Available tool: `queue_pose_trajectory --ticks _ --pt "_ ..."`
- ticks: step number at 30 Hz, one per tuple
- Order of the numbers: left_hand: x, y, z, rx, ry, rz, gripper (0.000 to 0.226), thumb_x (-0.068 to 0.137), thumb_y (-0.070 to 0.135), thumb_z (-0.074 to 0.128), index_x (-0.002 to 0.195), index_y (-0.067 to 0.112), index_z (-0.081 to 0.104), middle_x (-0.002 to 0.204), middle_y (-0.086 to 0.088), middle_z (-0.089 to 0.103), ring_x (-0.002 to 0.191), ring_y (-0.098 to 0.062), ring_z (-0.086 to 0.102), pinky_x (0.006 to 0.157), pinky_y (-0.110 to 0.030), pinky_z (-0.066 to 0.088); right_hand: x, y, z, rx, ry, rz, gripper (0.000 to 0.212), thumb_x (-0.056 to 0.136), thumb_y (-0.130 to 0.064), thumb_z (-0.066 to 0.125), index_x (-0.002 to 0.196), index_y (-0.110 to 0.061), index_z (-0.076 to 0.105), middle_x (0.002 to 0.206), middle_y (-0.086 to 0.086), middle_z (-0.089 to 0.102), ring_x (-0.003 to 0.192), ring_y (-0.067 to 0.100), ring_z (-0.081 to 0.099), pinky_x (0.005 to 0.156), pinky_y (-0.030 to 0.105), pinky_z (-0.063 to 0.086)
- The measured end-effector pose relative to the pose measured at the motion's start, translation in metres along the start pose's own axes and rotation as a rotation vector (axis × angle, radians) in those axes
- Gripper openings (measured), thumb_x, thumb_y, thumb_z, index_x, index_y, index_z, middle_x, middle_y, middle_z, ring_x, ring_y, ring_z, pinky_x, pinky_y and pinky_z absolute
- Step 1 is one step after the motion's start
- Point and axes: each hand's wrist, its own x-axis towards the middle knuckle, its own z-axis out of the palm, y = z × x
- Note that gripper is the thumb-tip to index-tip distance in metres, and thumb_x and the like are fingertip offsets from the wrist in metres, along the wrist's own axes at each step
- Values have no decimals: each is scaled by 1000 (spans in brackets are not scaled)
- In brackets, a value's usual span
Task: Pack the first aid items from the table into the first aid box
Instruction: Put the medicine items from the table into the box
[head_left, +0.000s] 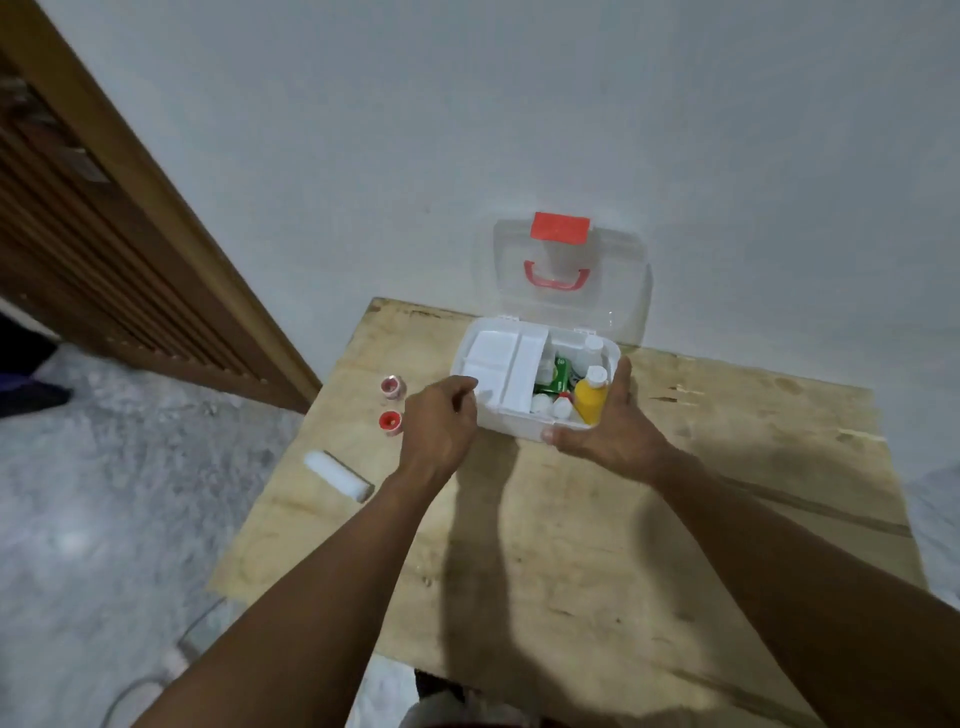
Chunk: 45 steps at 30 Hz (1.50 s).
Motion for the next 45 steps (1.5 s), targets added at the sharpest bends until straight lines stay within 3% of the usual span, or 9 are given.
queue_pose_trajectory --ticks 4,7,11,21,26,33,37,41,45 --pt "-21 -38 -14 45 139 -110 26 91 9 54 109 11 73 98 -3 74 89 -18 67 82 -22 45 3 2 8 -2 46 -5 144 45 -82 76 148 -37 -14 163 2 9 145 29 28 114 53 33" --pt "-33 -62 -21 119 144 -220 30 89 9 53 112 12 71 106 -6 72 95 -24 66 87 -35 49 9 7 14 46 71 -9 144 38 -87 75 146 -44 -11 160 4 21 140 31 38 110 57 37" --pt "-41 -97 -38 196 197 -430 33 88 10 55 119 12 66 114 -13 65 103 -29 63 88 -35 46 15 9 16 23 24 -12 146 37 -86 77 144 -46 -14 160 7 21 137 34 42 108 57 39" --pt "-33 -136 -52 228 76 -646 51 87 22 65 130 10 41 124 -26 43 107 -47 53 89 -42 44 11 10 22 34 14 -46 152 28 -83 78 147 -41 -8 158 4 22 139 29 38 108 55 42" --pt "-28 -143 -48 252 22 -533 43 92 23 56 131 19 39 117 -24 46 100 -47 55 83 -43 46 12 11 23 62 26 -41 147 36 -72 86 147 -39 -4 155 2 27 137 26 40 106 54 44" --pt "-23 -123 -50 110 163 -101 53 87 36 64 134 22 42 115 -11 56 102 -27 54 76 -33 42 6 4 25 142 43 -94 139 44 -51 93 148 -41 1 151 3 29 137 23 40 107 53 43" --pt "2 -86 -45 -63 97 -36 70 76 31 70 136 35 36 110 -3 57 90 -20 62 76 -43 56 4 7 27 169 41 -73 141 41 -57 93 148 -42 2 147 4 31 135 25 42 104 54 46" --pt "30 -38 -33 -144 13 22 69 75 24 70 136 28 39 105 0 62 79 -11 65 70 -35 56 6 13 28 146 19 -59 150 36 -71 86 149 -39 -7 150 5 29 136 27 41 104 55 46" --pt "52 -3 -14 -88 -114 38 65 75 19 70 134 24 44 98 -2 66 86 -19 66 70 -34 55 6 12 28 141 35 -87 154 38 -72 85 151 -31 -10 152 5 28 139 26 38 108 54 42"
